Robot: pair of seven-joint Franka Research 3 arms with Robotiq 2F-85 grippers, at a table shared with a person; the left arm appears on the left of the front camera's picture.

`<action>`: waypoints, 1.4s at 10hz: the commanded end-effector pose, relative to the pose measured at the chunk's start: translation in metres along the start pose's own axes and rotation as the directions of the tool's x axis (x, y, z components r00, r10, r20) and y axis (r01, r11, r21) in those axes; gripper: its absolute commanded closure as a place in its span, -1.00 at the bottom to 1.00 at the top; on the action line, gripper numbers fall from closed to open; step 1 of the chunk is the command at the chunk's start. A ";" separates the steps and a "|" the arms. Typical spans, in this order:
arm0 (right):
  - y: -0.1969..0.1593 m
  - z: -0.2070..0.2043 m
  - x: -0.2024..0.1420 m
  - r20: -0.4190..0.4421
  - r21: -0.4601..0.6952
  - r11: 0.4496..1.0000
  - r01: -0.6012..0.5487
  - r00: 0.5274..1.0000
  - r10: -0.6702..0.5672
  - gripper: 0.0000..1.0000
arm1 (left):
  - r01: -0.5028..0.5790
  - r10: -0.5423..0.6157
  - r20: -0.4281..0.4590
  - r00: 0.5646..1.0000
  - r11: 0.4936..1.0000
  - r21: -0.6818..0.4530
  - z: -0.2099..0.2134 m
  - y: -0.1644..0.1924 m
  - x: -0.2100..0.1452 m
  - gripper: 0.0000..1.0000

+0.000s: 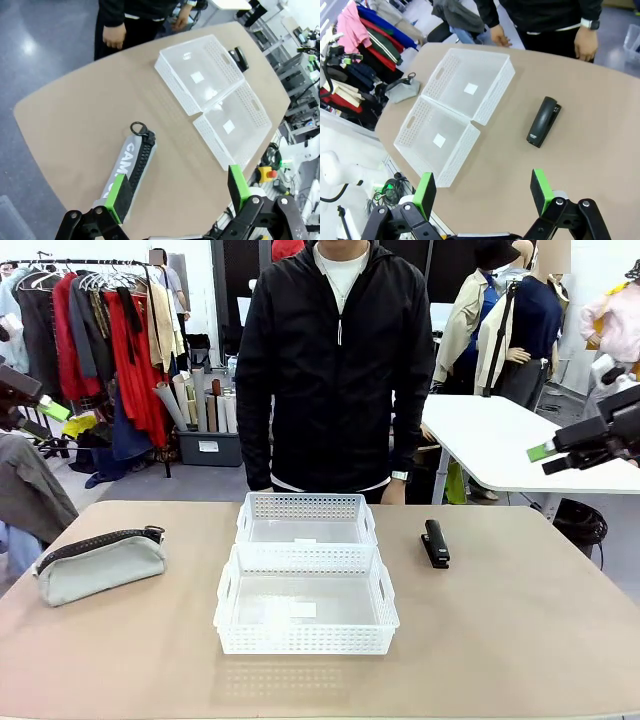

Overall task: Distribute items into two baskets.
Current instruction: Pick up the Pencil pouch that the person points to.

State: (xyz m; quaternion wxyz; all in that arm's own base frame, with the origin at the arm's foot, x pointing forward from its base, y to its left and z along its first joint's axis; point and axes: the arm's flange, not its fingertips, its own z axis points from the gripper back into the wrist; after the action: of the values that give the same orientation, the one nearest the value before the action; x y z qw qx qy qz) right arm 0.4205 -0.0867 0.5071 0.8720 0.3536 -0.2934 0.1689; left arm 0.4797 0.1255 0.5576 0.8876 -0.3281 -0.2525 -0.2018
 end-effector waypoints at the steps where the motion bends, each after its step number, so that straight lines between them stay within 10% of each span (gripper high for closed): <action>1: 0.008 0.016 -0.014 0.060 0.031 0.998 -0.051 0.997 0.049 -1.00 | 0.099 -0.100 0.028 0.995 0.994 0.043 0.007 -0.002 -0.013 -1.00; 14: -0.009 0.052 -0.037 0.124 0.108 0.993 -0.040 0.992 0.026 -1.00 | 0.162 -0.164 -0.032 0.986 0.986 -0.045 0.012 0.009 -0.028 -1.00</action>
State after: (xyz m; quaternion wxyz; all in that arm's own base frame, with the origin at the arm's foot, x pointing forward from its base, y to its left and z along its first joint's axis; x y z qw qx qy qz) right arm 0.3737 -0.1312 0.5101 0.8423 0.3926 -0.3268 0.1721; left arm 0.4557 0.1408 0.5425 0.8741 -0.2941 -0.2579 -0.2880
